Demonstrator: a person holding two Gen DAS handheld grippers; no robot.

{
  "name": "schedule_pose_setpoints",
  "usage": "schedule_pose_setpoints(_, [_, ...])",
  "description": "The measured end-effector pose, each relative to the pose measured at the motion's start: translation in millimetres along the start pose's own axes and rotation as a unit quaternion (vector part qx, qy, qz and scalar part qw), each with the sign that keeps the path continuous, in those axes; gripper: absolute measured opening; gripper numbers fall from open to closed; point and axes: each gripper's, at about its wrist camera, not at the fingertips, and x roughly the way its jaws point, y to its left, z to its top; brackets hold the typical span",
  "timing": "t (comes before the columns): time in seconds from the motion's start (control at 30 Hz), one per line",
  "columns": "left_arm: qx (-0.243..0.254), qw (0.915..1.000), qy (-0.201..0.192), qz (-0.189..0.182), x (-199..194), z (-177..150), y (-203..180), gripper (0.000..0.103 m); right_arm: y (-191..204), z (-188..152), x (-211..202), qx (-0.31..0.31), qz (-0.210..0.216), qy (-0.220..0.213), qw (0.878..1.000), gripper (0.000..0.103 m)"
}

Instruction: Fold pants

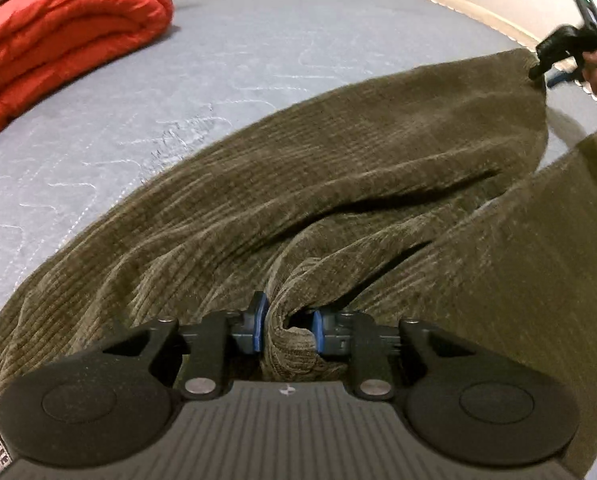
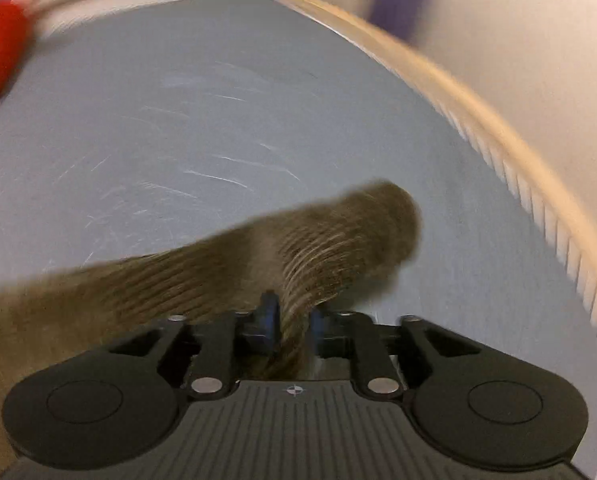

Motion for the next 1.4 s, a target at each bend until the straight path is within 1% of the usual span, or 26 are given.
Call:
schedule_pose_setpoints(0.03, [-0.002, 1.0, 0.001, -0.003, 1, 0, 2, 0.025, -23, -8, 1, 0.066, 0.019, -0.009, 0.998, 0.043])
schedule_pose_setpoints(0.07, [-0.004, 1.0, 0.001, -0.005, 1, -2, 2, 0.025, -39, -15, 1, 0.107, 0.034, -0.019, 0.993, 0.055])
schedule_pose_setpoints(0.1, [-0.005, 1.0, 0.002, -0.007, 3, -4, 3, 0.025, -54, -25, 3, 0.15, 0.057, -0.026, 0.987, 0.06])
schedule_pose_setpoints(0.17, [-0.009, 0.9999, 0.004, -0.009, 5, -5, 4, 0.025, -79, -43, 10, 0.24, 0.126, -0.034, 0.962, 0.06])
schedule_pose_setpoints(0.23, [-0.017, 0.9998, 0.004, -0.01, 5, -4, 5, 0.026, -92, -58, 19, 0.302, 0.165, -0.032, 0.938, 0.059])
schedule_pose_setpoints(0.3, [-0.022, 0.9997, 0.003, -0.011, 4, -5, 4, 0.026, -97, -70, 22, 0.339, 0.175, -0.041, 0.924, 0.058])
schedule_pose_setpoints(0.4, [-0.029, 0.9995, 0.002, -0.013, 5, -5, 7, 0.026, -89, -81, 17, 0.352, 0.165, -0.079, 0.918, 0.054])
schedule_pose_setpoints(0.47, [-0.032, 0.9994, 0.002, -0.013, 6, -5, 7, 0.026, -93, -94, 5, 0.371, 0.128, -0.139, 0.909, 0.05])
schedule_pose_setpoints(0.5, [-0.032, 0.9994, 0.002, -0.012, 6, -4, 7, 0.026, -94, -102, -1, 0.377, 0.095, -0.16, 0.907, 0.05])
schedule_pose_setpoints(0.53, [-0.033, 0.9994, 0.002, -0.012, 6, -4, 7, 0.026, -91, -106, -6, 0.38, 0.064, -0.171, 0.907, 0.05])
schedule_pose_setpoints(0.57, [-0.033, 0.9994, 0.002, -0.012, 6, -3, 7, 0.026, -88, -106, -5, 0.374, 0.045, -0.163, 0.912, 0.05])
schedule_pose_setpoints(0.63, [-0.036, 0.9993, 0.002, -0.014, 7, -3, 8, 0.026, -78, -101, 10, 0.35, 0.045, -0.116, 0.929, 0.051])
schedule_pose_setpoints(0.67, [-0.037, 0.9992, 0.002, -0.015, 7, -3, 8, 0.026, -72, -98, 8, 0.334, 0.04, -0.129, 0.933, 0.05])
schedule_pose_setpoints(0.7, [-0.038, 0.9992, 0.002, -0.015, 7, -4, 8, 0.026, -65, -91, 9, 0.316, 0.053, -0.136, 0.938, 0.05])
schedule_pose_setpoints(0.77, [-0.038, 0.9992, 0.002, -0.016, 7, -4, 8, 0.026, -54, -78, 16, 0.295, 0.112, -0.131, 0.94, 0.05])
schedule_pose_setpoints(0.8, [-0.038, 0.9991, 0.002, -0.016, 7, -4, 9, 0.026, -46, -70, 20, 0.279, 0.128, -0.125, 0.944, 0.05])
schedule_pose_setpoints(0.87, [-0.038, 0.9991, 0.003, -0.016, 7, -4, 8, 0.026, -32, -61, 33, 0.262, 0.141, -0.104, 0.949, 0.053])
schedule_pose_setpoints(0.9, [-0.038, 0.9992, 0.003, -0.015, 7, -4, 8, 0.026, -30, -58, 40, 0.265, 0.143, -0.096, 0.949, 0.06])
schedule_pose_setpoints(0.97, [-0.036, 0.9992, 0.003, -0.014, 8, -5, 7, 0.027, -24, -53, 49, 0.263, 0.146, -0.099, 0.949, 0.067])
schedule_pose_setpoints(1.03, [-0.035, 0.9993, 0.003, -0.014, 9, -5, 7, 0.027, -19, -46, 55, 0.246, 0.14, -0.1, 0.954, 0.069])
schedule_pose_setpoints(1.1, [-0.035, 0.9993, 0.004, -0.014, 10, -5, 7, 0.027, -17, -40, 54, 0.239, 0.145, -0.097, 0.955, 0.069])
schedule_pose_setpoints(1.13, [-0.035, 0.9993, 0.004, -0.013, 10, -4, 7, 0.027, -19, -43, 53, 0.236, 0.151, -0.094, 0.955, 0.066])
schedule_pose_setpoints(1.2, [-0.036, 0.9993, 0.004, -0.013, 11, -5, 7, 0.027, -27, -46, 50, 0.229, 0.167, -0.081, 0.956, 0.044])
schedule_pose_setpoints(1.27, [-0.036, 0.9993, 0.003, -0.012, 11, -5, 7, 0.027, -33, -50, 49, 0.229, 0.19, -0.069, 0.952, 0.031])
schedule_pose_setpoints(1.33, [-0.036, 0.9993, 0.003, -0.012, 10, -5, 7, 0.027, -29, -46, 47, 0.222, 0.192, -0.066, 0.954, 0.026])
schedule_pose_setpoints(1.4, [-0.037, 0.9992, 0.002, -0.012, 10, -5, 7, 0.027, -29, -44, 44, 0.219, 0.196, -0.062, 0.954, 0.012])
